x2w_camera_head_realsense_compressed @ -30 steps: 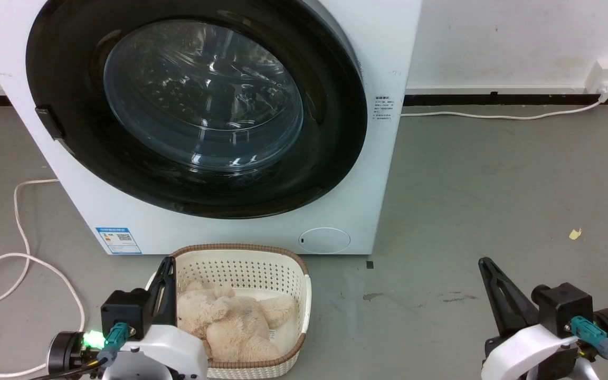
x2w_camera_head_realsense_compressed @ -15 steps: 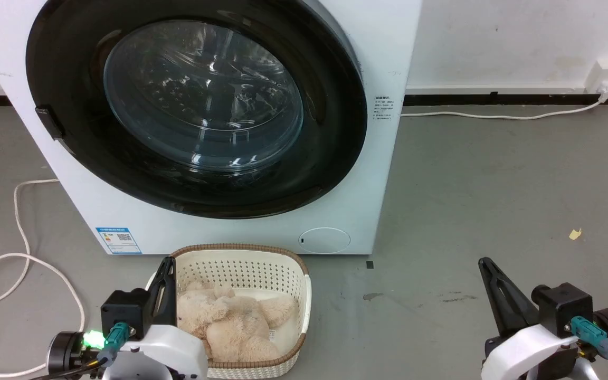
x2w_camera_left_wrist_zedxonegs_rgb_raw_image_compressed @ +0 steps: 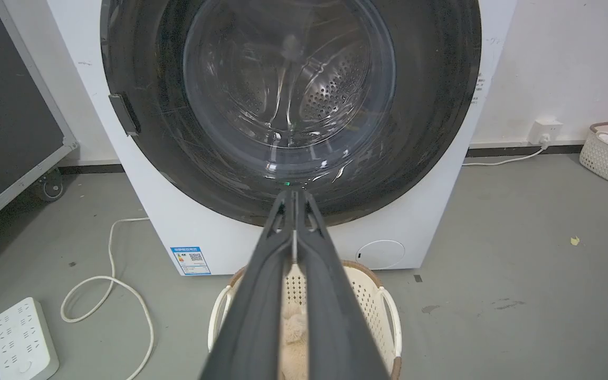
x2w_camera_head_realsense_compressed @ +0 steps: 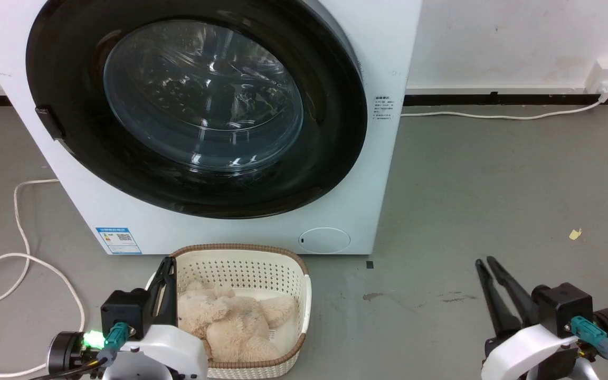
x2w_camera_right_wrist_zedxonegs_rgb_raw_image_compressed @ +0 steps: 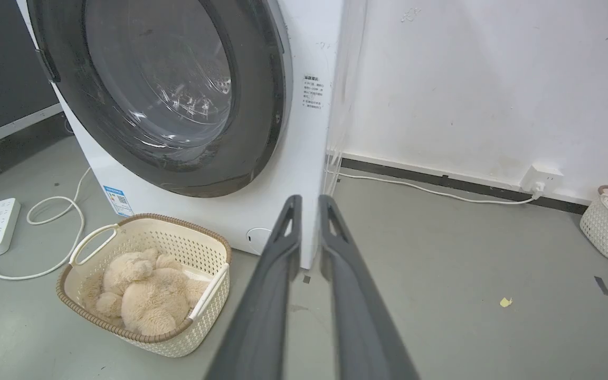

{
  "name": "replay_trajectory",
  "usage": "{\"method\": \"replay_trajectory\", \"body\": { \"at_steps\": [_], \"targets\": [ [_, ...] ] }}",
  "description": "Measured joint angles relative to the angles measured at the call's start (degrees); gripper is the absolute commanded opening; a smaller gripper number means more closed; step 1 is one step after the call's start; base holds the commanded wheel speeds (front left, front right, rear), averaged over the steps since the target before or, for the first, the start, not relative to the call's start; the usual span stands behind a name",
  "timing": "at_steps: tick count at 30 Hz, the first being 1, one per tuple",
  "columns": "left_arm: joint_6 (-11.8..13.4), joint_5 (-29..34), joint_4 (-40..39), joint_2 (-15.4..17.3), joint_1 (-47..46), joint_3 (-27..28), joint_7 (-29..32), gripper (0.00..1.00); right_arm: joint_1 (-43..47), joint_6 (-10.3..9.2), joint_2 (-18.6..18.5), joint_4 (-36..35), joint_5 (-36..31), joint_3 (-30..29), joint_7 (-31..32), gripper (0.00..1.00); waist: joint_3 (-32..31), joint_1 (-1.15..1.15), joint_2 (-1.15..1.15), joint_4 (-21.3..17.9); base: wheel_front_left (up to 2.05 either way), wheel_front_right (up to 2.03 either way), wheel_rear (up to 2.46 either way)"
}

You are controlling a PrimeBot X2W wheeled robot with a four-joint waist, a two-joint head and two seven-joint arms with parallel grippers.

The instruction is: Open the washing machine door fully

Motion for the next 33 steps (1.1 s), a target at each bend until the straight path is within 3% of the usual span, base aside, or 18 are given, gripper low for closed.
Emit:
{"method": "replay_trajectory", "body": {
  "at_steps": [33],
  "targets": [
    [0.6,-1.6,-0.5,0.0,-0.4,-2.0,-3.3,1.00,-0.1,0.00,-0.3,-1.5,0.3,-0.4,-3.2,1.00,4.9,0.00,0.00,1.3,0.00,0.00,0.00]
  ]
}}
